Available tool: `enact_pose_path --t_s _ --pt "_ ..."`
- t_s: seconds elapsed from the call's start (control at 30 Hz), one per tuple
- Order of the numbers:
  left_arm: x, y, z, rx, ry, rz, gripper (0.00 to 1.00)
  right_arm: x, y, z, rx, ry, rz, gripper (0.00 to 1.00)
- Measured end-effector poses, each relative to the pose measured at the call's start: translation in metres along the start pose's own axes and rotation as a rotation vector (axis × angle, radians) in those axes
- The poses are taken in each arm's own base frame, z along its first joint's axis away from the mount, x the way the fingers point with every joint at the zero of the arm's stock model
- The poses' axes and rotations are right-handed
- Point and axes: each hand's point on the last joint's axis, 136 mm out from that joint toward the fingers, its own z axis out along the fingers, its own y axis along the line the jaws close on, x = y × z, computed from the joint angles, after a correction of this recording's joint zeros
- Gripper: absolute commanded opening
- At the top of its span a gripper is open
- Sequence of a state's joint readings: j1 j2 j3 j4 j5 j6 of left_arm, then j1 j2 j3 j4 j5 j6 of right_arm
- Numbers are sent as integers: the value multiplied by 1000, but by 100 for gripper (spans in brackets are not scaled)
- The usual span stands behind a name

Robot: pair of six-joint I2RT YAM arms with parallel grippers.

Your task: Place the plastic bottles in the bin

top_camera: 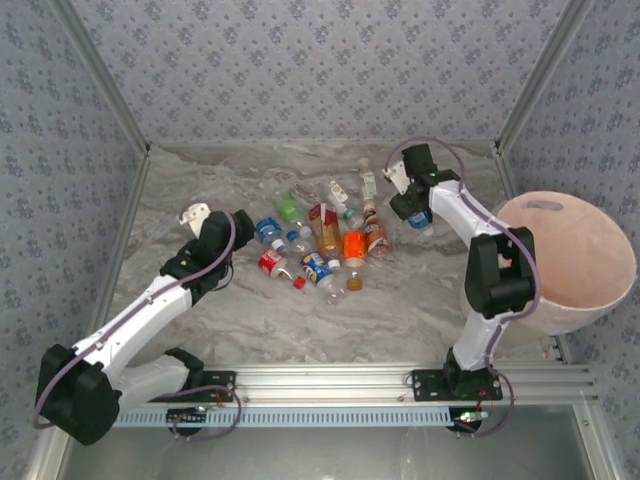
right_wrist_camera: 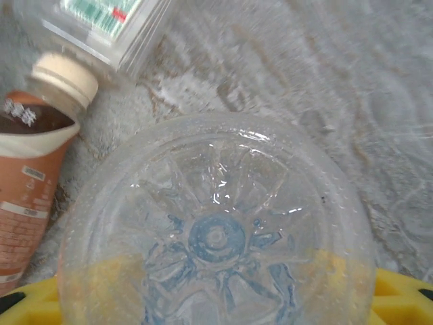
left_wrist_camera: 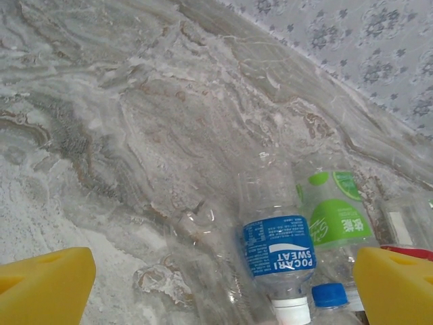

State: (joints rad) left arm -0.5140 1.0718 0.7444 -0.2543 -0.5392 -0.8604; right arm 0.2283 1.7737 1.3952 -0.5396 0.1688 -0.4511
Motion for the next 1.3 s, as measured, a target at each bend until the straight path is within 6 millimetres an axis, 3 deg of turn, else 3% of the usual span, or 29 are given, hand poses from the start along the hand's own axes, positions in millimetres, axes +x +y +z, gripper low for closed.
enact_pose_path --t_s 0.27,0.77,1.07,1.3 --pt "23 14 20 -69 89 -60 98 -14 -9 -41 50 -150 186 54" --pt "52 25 34 -91 212 -155 98 -41 21 -119 -95 -442 380 51" --pt "57 22 38 -80 236 -168 98 -51 19 -179 -167 -623 463 50" --pt "58 21 40 -69 240 -178 98 -52 9 -239 -169 -776 496 49"
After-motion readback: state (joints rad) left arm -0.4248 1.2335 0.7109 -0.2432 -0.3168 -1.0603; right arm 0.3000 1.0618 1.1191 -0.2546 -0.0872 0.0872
